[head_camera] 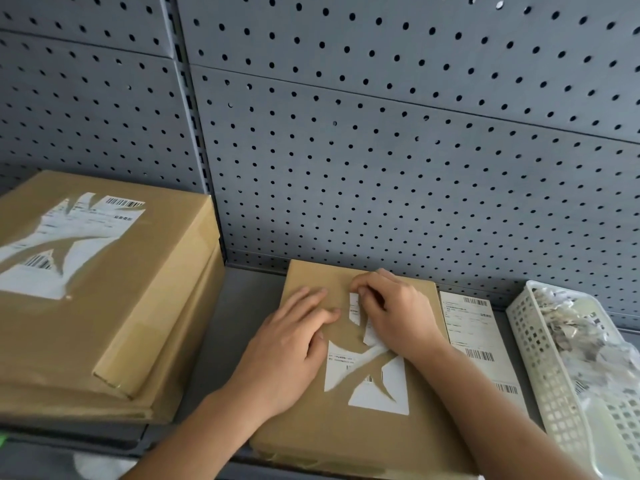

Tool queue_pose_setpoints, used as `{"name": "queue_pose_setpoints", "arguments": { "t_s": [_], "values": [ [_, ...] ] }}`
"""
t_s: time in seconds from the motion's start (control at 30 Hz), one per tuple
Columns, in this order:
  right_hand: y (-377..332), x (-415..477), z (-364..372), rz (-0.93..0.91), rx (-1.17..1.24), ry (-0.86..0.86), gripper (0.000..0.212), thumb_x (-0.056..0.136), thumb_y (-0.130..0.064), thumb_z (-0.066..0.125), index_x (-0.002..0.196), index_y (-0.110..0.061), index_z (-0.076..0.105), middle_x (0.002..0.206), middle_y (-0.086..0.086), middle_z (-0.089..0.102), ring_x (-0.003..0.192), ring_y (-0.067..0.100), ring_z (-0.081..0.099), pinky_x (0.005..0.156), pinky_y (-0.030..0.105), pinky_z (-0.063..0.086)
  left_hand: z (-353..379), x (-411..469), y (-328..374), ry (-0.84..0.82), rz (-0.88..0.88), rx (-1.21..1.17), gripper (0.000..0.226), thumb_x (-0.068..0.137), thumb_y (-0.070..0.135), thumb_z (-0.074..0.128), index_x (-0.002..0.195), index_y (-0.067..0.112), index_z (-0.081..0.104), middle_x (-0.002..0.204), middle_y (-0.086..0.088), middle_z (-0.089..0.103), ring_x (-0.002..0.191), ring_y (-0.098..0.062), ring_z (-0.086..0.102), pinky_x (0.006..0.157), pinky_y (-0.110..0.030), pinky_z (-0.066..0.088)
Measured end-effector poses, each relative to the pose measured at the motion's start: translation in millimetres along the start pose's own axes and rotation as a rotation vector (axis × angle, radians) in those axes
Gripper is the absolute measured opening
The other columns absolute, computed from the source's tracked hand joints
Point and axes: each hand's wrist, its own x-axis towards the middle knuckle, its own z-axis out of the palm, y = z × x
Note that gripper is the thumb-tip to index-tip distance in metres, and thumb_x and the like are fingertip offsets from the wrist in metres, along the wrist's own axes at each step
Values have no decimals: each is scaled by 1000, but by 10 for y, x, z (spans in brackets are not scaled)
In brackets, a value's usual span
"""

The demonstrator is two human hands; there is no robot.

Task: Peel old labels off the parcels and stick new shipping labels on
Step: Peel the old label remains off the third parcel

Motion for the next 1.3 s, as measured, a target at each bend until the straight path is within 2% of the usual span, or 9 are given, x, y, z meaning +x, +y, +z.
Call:
{"name": "queue_pose_setpoints", "arguments": {
  "t_s": [0.2, 0.33, 0.47, 0.53, 0.63, 0.83, 1.0, 1.17, 1.3],
  "values": [
    [-23, -12, -15, 31, 46, 19, 17, 87, -30, 46, 83, -33, 62, 90, -23, 63, 70, 2, 55, 62, 29, 49, 0, -1, 0, -7, 2, 7, 41, 105, 25, 35, 141, 39, 49, 162, 27, 18, 148, 12, -7, 120, -32, 30],
    [-14, -12, -6, 0, 1, -4, 18, 91, -20, 56, 92, -35, 66, 93, -21, 63, 66, 7, 56, 61, 29, 49, -4, -2, 3, -9, 0, 9, 42, 104, 26, 34, 141, 38, 49, 162, 27, 18, 148, 12, -6, 120, -33, 30],
    [-11, -6, -29, 24, 57, 9, 18, 88, -15, 55, 81, -31, 62, 91, -18, 62, 67, 6, 55, 59, 27, 44, -6, -3, 1, -11, 2, 1, 41, 105, 25, 36, 141, 38, 50, 162, 27, 18, 148, 12, -7, 119, -32, 30],
    [-4, -7, -49, 37, 91, 8, 18, 89, -15, 57, 85, -32, 64, 87, -17, 59, 70, 10, 56, 61, 25, 44, -6, -2, -1, -4, 7, -3, 41, 105, 24, 37, 141, 37, 50, 162, 27, 19, 148, 12, -6, 119, -32, 30],
    [-9, -22, -41, -37, 49, -11, 17, 87, -20, 65, 93, -36, 68, 81, -19, 54, 67, 6, 56, 60, 23, 47, -1, -5, -6, -5, 6, -4, 41, 105, 24, 37, 141, 37, 50, 161, 27, 19, 148, 12, -6, 119, -31, 29],
    [5, 25, -17, -95, -87, -38, 5, 96, -28, 61, 95, -31, 64, 98, -16, 57, 71, 10, 58, 59, 38, 53, 4, 1, -9, -1, 8, 1, 40, 105, 24, 37, 141, 37, 50, 162, 27, 19, 148, 13, -6, 119, -30, 28],
    [-21, 40, -20, -107, -200, -77, 8, 102, -30, 51, 98, -29, 58, 99, -11, 52, 76, 17, 59, 55, 39, 50, -3, -9, -3, 2, 15, -3, 40, 105, 23, 37, 141, 36, 50, 162, 26, 19, 148, 12, -5, 119, -29, 25],
    [10, -19, -100, -81, -33, -105, 10, 101, -17, 48, 95, -24, 53, 99, -16, 49, 76, 13, 55, 66, 44, 51, 0, -6, -3, 2, 10, -8, 41, 105, 23, 37, 141, 37, 50, 162, 26, 19, 148, 12, -5, 120, -29, 25],
    [18, -93, -175, -52, 163, -81, 12, 100, -14, 52, 105, -23, 57, 99, -17, 51, 84, 10, 54, 75, 34, 50, 7, -9, -16, 5, 7, -10, 41, 105, 23, 37, 141, 36, 51, 161, 26, 20, 148, 12, -5, 121, -32, 27]
  ]
}}
